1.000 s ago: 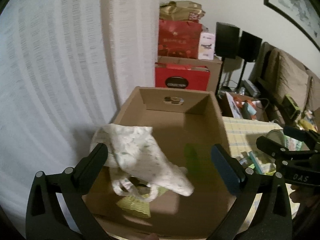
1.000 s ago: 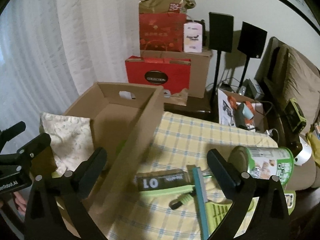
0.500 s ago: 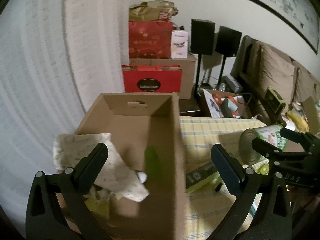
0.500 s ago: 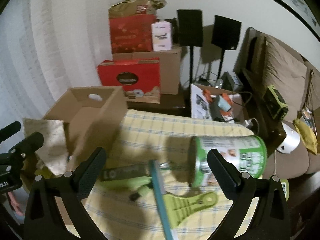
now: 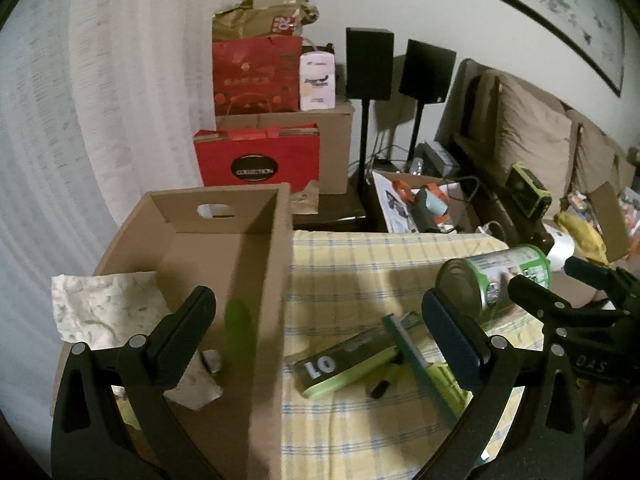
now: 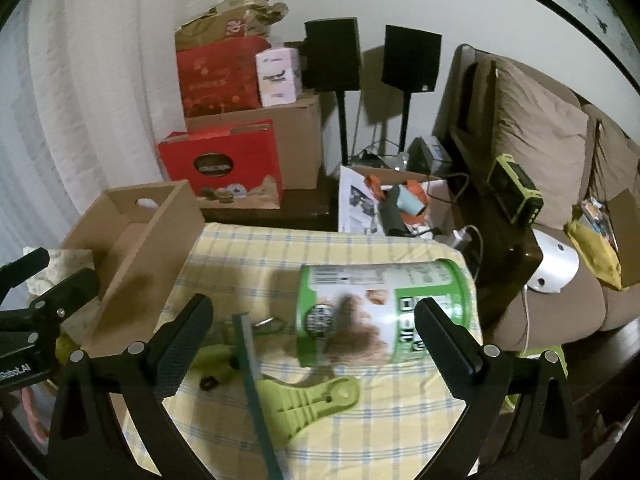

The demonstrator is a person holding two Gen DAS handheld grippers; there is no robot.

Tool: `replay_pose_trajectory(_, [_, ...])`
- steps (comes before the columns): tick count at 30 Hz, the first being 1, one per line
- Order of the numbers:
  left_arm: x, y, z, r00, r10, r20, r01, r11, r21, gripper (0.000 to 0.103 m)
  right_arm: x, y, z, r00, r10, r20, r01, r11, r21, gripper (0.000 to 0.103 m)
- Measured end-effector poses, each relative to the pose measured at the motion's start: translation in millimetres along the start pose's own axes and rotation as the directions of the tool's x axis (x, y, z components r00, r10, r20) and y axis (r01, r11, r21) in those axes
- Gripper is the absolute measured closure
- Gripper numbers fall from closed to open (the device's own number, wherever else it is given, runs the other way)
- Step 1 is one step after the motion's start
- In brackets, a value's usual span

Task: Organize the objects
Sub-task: 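Withdraw both grippers from the box toward the green-labeled can on the table, then grasp the green-labeled can lying on its side with both grippers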

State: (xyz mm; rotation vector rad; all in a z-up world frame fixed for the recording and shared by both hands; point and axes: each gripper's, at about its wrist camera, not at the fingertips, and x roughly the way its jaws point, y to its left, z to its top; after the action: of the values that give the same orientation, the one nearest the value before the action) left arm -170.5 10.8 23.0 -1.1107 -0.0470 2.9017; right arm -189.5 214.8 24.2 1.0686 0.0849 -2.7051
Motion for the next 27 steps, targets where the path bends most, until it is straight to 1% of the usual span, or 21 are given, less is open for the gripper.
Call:
replay_pose_trajectory(5, [5.0,-13.4,2.4,1.0,-0.005,0.003,0.005,1.0,0.015,0.0,-0.4,-14.8,0.0,1.0,-0.016,0.002,0.016,1.0,0.012,0.001])
replay_pose_trajectory(10, [15.8,-24.8,3.9,0.999,-0.027,0.018,0.026,1.0,0.013,0.0,3.3,-29.8,-2.2,1.0,-0.027,-0.001,0.027,0.999,0.033,0.001])
replay_pose_trajectory(15, [29.8,-40.5,0.8,0.999,-0.041,0.005,0.041,0.999,0.036,0.0,6.3,-44.7,-3.0,0.999,-0.038,-0.004,0.038,0.998,0.048,0.001])
replay_pose_trajectory(22, [45.2,-56.8,1.8,0.999,-0.051,-0.008,0.052,0.998,0.043,0.0,11.9,-62.9,-2.7,0.998,-0.057,-0.01,0.057,0.997,0.055,0.001])
replay_pose_trajectory(27, [54.9,-68.0,4.1,0.997,-0.078,-0.016,0.079,0.996,0.05,0.0,19.1,-79.5,-4.8,0.997,-0.068,-0.021,0.069,0.996,0.059,0.001])
